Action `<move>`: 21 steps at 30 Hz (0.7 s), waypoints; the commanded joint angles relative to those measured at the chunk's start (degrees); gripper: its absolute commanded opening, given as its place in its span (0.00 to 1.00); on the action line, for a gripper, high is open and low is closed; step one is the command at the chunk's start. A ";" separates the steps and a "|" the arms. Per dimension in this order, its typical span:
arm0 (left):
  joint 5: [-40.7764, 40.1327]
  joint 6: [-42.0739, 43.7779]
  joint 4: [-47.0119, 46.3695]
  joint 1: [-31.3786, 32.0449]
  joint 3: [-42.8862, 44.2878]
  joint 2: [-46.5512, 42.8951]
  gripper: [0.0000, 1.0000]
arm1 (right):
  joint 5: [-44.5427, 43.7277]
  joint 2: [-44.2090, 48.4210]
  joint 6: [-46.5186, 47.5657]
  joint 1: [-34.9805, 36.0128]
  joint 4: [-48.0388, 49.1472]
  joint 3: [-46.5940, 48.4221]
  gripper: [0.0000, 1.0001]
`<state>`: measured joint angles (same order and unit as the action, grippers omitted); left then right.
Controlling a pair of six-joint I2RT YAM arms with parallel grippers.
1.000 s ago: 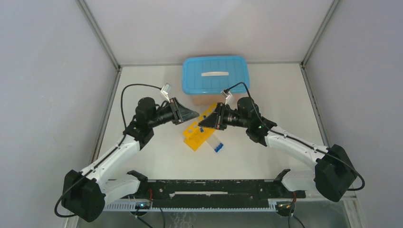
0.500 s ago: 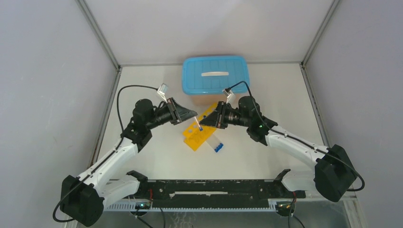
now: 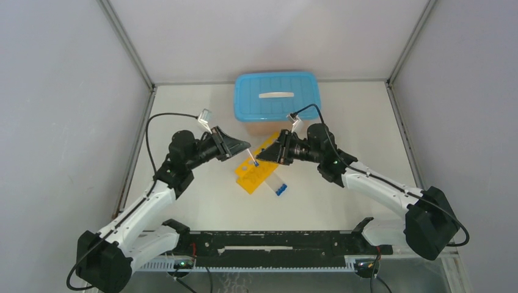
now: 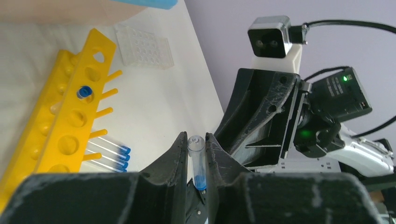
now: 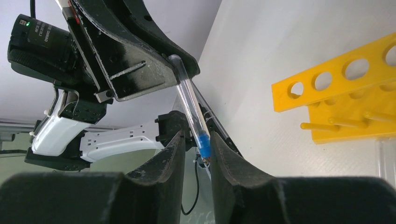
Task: Organize the chemistry lab equipment
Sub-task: Pick up the test tube at the center of the board.
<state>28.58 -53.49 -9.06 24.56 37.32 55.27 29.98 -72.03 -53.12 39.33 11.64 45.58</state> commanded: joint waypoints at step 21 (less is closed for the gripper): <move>-32.57 -30.79 -3.16 -0.39 -10.74 -13.25 0.14 | -4.48 1.82 -3.33 -1.00 19.14 -4.19 0.59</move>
<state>1.23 -77.21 -8.84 24.56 27.27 43.09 25.58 -68.71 -54.92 37.91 22.68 41.63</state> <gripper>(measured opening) 0.202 0.590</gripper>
